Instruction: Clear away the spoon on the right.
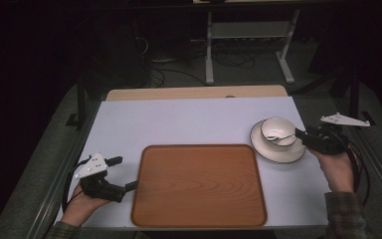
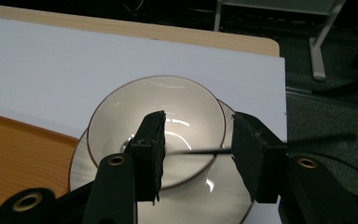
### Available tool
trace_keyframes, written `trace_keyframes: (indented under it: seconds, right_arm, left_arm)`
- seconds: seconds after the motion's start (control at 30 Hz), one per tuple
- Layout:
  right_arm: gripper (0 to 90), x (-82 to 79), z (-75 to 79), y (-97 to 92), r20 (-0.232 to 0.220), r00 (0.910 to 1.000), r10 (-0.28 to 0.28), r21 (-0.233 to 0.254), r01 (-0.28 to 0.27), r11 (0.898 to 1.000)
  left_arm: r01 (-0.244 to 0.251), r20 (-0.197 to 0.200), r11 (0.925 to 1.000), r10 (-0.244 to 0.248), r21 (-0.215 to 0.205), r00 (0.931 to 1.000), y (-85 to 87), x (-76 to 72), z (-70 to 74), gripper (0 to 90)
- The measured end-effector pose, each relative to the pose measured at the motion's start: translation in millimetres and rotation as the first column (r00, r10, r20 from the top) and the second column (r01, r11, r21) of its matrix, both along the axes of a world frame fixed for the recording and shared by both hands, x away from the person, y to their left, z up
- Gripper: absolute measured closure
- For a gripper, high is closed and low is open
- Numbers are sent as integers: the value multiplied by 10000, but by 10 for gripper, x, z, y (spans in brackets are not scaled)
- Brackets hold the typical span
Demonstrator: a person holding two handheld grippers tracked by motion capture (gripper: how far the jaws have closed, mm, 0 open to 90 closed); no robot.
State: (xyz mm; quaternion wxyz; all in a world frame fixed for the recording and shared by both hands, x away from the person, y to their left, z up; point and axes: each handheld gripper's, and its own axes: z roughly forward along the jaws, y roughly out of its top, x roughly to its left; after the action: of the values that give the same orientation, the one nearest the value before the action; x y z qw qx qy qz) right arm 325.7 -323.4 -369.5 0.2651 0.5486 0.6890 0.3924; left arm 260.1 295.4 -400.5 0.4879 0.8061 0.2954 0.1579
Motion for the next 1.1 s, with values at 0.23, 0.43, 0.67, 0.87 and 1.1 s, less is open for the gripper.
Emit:
trace_keyframes:
  seconds: [0.23,0.43,0.67,0.87,1.1]
  right_arm:
    - [542,-61,-147,-130,-509,9976,-477,392,497,9980]
    - [523,8,-258,-161,-801,9946,-659,509,701,9962]
    - [504,76,-281,-204,-767,9938,-805,941,876,9917]
    - [496,193,-337,-227,-852,9916,-971,1334,1079,9852]
    - [497,326,-364,-175,-936,9904,-1020,1472,1151,9824]
  left_arm:
    - [77,-27,9999,-77,65,10000,-20,-2,-8,0]
    - [59,-29,10000,-59,16,10000,-11,2,-11,0]
    - [42,-64,10000,-42,42,10000,-14,3,-13,0]
    - [57,-64,10000,-57,59,10000,-19,2,-13,0]
    - [39,-73,10000,-38,48,10000,-17,4,-15,0]
